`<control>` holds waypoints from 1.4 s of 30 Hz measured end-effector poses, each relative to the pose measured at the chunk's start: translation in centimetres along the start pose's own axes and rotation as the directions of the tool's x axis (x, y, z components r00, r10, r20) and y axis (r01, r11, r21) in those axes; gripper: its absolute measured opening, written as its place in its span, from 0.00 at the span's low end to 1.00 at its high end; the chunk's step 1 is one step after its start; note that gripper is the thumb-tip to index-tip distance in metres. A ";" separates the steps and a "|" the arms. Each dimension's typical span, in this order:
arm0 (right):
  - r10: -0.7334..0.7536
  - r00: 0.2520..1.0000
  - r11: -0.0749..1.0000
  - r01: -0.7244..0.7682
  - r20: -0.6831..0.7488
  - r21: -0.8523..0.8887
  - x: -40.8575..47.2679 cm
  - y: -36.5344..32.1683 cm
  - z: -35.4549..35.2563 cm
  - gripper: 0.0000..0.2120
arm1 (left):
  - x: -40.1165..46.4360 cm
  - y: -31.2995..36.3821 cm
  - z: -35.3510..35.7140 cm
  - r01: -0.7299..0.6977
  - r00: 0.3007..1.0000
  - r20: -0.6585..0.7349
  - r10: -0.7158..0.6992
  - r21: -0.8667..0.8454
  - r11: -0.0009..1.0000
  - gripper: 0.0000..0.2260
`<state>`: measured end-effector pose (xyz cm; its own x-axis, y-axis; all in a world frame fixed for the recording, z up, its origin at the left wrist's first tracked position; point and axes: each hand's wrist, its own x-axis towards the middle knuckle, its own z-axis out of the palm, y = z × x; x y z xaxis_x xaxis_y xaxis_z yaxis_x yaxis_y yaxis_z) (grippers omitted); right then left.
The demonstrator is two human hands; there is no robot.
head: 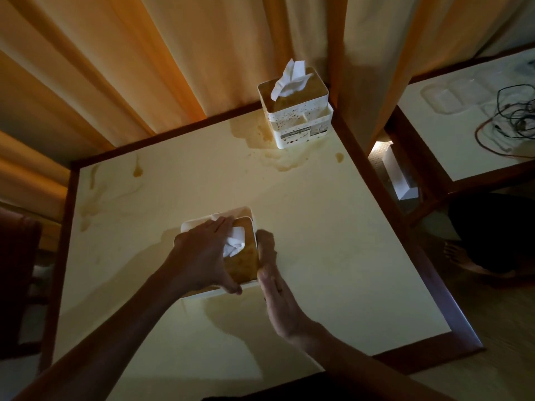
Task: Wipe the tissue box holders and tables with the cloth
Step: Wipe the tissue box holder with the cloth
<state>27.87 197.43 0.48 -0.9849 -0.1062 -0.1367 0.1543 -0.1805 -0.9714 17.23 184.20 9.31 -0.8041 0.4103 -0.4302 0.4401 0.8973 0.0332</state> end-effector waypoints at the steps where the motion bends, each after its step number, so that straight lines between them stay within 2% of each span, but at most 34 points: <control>1: -0.012 1.000 1.000 0.012 -0.004 -0.017 1.4 -0.2 0.1 0.25 | 0.0 0.0 0.0 0.000 1.000 -0.002 0.000 0.001 1.000 0.63; 3: 0.048 0.998 0.998 -0.046 -0.049 0.042 4.6 -0.6 -0.2 0.24 | 0.0 0.0 0.1 -0.003 1.000 -0.011 0.003 -0.002 1.000 0.62; 4: 0.096 0.994 0.992 -0.091 -0.044 0.092 6.0 -0.5 -0.5 0.26 | 0.0 0.0 0.1 -0.002 1.000 -0.012 0.002 -0.005 1.000 0.61; 8: 0.242 0.970 0.963 -0.244 0.033 0.116 6.8 1.0 -1.0 0.28 | 0.0 -0.2 0.1 0.003 1.000 -0.011 -0.003 -0.002 1.000 0.61; 12: 0.236 0.969 0.968 -0.228 -0.070 0.100 1.0 1.2 0.3 0.30 | 0.0 -0.2 0.2 -0.006 1.000 -0.025 0.006 0.001 1.000 0.61; 14: 0.111 0.987 0.993 -0.106 -0.113 0.051 -0.9 0.9 1.2 0.32 | 0.1 -0.3 0.4 -0.004 1.000 -0.026 0.004 0.011 1.000 0.61; 17: -0.010 0.991 0.999 0.016 -0.131 0.042 1.7 -0.3 1.5 0.26 | 0.2 -0.3 0.4 -0.005 0.999 -0.033 0.006 0.020 1.000 0.61; 20: 0.017 0.987 1.000 -0.014 -0.158 0.014 7.0 0.4 0.0 0.32 | -0.1 -0.2 0.3 -0.011 0.999 -0.034 0.012 0.011 1.000 0.60; 21: 0.023 0.992 1.000 -0.024 -0.125 -0.006 8.2 1.1 -0.5 0.34 | -0.2 -0.3 0.3 -0.009 0.999 -0.032 0.009 0.003 1.000 0.60; 23: 0.133 0.989 0.990 -0.135 -0.060 -0.028 8.7 2.0 -1.4 0.38 | -0.2 -0.4 0.4 -0.003 1.000 -0.029 0.003 0.007 1.000 0.60; 28: 0.217 0.976 0.972 -0.216 -0.007 0.090 4.1 2.5 -1.1 0.33 | 0.0 -0.6 0.6 -0.013 1.000 -0.015 0.014 0.027 1.000 0.60; 31: 0.334 0.940 0.926 -0.314 -0.071 0.208 0.9 2.7 -2.7 0.40 | 0.2 -0.9 0.4 -0.052 0.999 0.018 0.051 0.040 0.998 0.61; 34: 0.528 0.843 0.779 -0.430 -0.107 0.455 -0.5 2.4 -5.7 0.36 | 0.5 -1.9 -0.4 -0.200 0.979 0.089 0.186 0.193 0.961 0.61; 37: 0.597 0.788 0.708 -0.427 -0.153 0.563 -1.2 1.6 -7.9 0.33 | 0.7 -2.8 -1.0 -0.377 0.926 0.196 0.322 0.489 0.787 0.61; 39: 0.618 0.757 0.705 -0.415 -0.212 0.576 -1.4 1.2 -8.7 0.32 | 0.8 -3.5 -1.1 -0.438 0.899 0.262 0.352 0.574 0.692 0.62; 40: 0.626 0.741 0.708 -0.412 -0.241 0.574 -1.4 1.1 -8.9 0.32 | 0.6 -3.7 -1.3 -0.454 0.891 0.288 0.351 0.563 0.691 0.62; 42: 0.622 0.739 0.714 -0.401 -0.258 0.573 -1.3 0.9 -9.0 0.33 | 0.0 -3.7 -1.5 -0.407 0.910 0.267 0.316 0.443 0.799 0.62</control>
<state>28.62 206.19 -1.96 -0.6520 0.0617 -0.7557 0.5504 -0.6470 -0.5277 14.97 181.11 10.56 -0.4864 0.6134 -0.6222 0.8559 0.4778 -0.1980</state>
